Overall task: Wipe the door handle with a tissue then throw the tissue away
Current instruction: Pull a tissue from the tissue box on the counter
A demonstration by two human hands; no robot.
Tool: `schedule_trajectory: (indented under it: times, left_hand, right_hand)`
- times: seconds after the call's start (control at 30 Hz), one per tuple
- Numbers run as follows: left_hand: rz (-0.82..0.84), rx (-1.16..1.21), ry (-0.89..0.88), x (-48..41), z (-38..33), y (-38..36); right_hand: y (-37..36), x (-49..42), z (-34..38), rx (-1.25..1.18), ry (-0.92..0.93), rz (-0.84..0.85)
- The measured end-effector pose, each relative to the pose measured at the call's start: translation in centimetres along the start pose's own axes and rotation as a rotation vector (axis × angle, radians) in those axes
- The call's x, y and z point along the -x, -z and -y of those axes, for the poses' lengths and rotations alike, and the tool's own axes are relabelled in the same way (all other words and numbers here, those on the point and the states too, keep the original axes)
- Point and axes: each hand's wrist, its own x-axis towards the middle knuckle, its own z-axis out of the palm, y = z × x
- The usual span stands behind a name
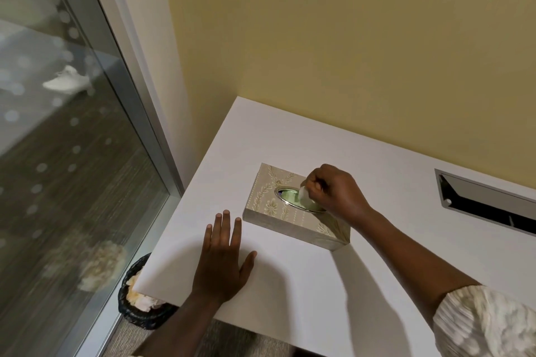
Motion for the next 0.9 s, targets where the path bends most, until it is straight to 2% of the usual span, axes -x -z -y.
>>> schedule_trajectory:
  times: [0.07, 0.17, 0.27, 0.37, 0.53, 0.63, 0.73, 0.9]
  left_hand:
    - [-0.006, 0.009, -0.004, 0.1, -0.1, 0.1]
    - [-0.01, 0.015, 0.0, 0.0, -0.2, 0.2]
    - [-0.008, 0.015, -0.004, -0.1, -0.3, 0.3]
    - [0.002, 0.008, -0.005, -0.1, -0.3, 0.4]
    - [-0.002, 0.009, 0.0, 0.0, -0.3, 0.5]
    - [-0.005, 0.016, 0.009, 0.0, -0.5, 0.7]
    - [-0.012, 0.008, 0.012, 0.0, -0.5, 0.7]
    - [0.0, -0.01, 0.029, -0.1, -0.5, 0.4]
  right_hand:
    - [0.2, 0.2, -0.1, -0.078, -0.066, -0.025]
    - [0.0, 0.6, 0.0, -0.108, -0.09, 0.053]
    - [-0.8, 0.7, 0.1, 0.014, -0.07, 0.165]
    - [-1.1, 0.5, 0.4, 0.032, -0.062, 0.054]
    - [-0.2, -0.1, 1.1, -0.379, -0.286, -0.192]
    - [0.1, -0.4, 2.0, -0.51, -0.312, -0.295]
    - [0.7, -0.8, 3.0, -0.591, -0.304, -0.34]
    - [0.9, -0.6, 4.4, -0.666, -0.324, -0.322]
